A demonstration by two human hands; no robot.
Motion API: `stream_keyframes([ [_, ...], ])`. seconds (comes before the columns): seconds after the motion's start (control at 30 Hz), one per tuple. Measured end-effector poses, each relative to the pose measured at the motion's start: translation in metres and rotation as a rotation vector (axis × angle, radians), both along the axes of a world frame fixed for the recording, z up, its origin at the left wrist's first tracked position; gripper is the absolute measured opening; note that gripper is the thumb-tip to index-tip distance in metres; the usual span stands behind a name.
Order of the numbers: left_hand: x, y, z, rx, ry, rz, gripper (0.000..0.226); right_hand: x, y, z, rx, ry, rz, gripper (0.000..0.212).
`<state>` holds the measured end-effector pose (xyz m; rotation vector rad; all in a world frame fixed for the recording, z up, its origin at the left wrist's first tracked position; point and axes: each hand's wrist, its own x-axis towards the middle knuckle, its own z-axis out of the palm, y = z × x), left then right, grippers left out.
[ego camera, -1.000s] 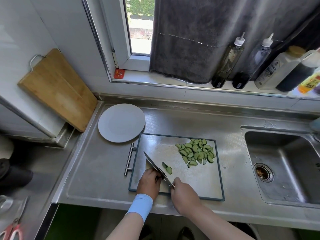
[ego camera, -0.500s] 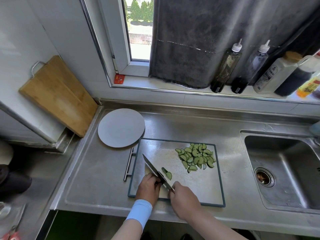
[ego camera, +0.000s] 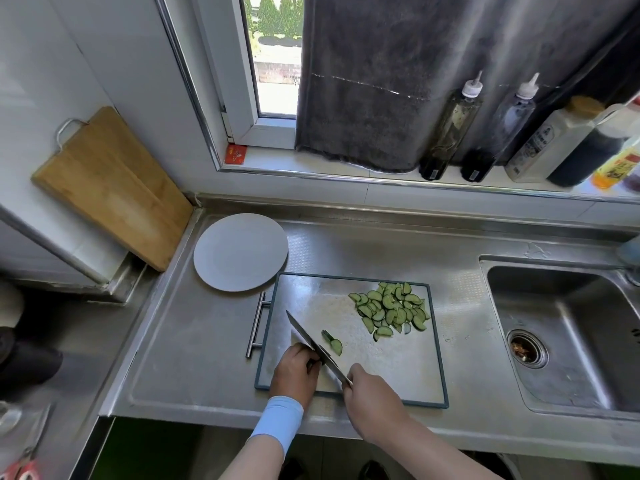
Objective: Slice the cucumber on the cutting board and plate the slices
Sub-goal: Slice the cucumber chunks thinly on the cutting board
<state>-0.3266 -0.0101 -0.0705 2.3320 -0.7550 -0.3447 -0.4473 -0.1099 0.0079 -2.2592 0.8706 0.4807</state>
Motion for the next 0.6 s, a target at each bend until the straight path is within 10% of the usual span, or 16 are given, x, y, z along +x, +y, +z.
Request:
stream_keyframes([
  [0.6, 0.001, 0.002, -0.006, -0.036, -0.012, -0.019, 0.008, 0.014, -0.001, -0.006, 0.001, -0.014, -0.007, 0.015],
])
